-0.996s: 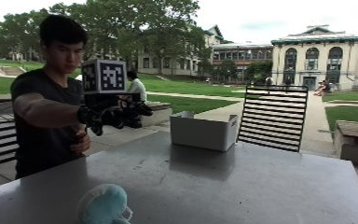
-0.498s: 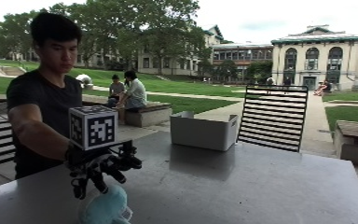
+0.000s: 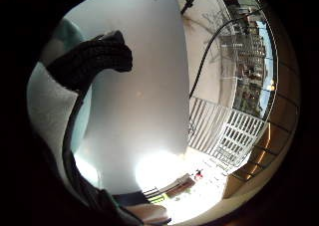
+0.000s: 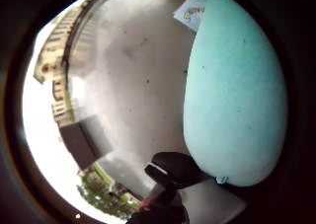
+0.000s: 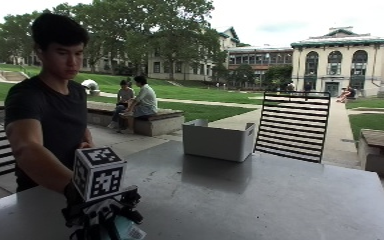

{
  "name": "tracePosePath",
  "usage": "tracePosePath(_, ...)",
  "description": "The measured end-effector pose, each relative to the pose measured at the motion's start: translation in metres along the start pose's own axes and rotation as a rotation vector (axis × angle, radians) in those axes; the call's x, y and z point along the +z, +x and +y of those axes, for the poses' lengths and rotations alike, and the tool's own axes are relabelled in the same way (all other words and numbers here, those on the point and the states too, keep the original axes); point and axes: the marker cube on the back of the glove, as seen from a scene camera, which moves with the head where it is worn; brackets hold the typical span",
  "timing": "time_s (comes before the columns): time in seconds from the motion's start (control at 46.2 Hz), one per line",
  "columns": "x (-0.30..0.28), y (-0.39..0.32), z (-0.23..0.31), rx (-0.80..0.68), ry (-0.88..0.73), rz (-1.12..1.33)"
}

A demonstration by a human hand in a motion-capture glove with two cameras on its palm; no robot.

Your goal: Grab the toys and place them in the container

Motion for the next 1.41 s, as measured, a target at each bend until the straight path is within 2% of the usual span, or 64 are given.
tracePosePath(0.282, 0.002, 0.003, 0.009, 0.028, 0.089, -0.059)
tracePosePath(0.52, -0.003, -0.007, 0.02, 0.076, 0.112, 0.064)
tracePosePath(0.65, -0.023, -0.008, 0.03, 0.105, 0.096, 0.046)
tracePosePath(0.78, -0.084, -0.018, 0.057, 0.137, 0.107, -0.013)
tracePosePath(0.91, -0.171, -0.037, 0.088, 0.146, 0.23, -0.064)
tracePosePath(1.039, -0.239, -0.075, 0.117, 0.072, 0.331, -0.071)
tracePosePath(1.234, -0.287, -0.16, 0.154, -0.037, 0.389, -0.094)
tracePosePath(1.408, -0.312, -0.272, 0.194, -0.181, 0.419, -0.123)
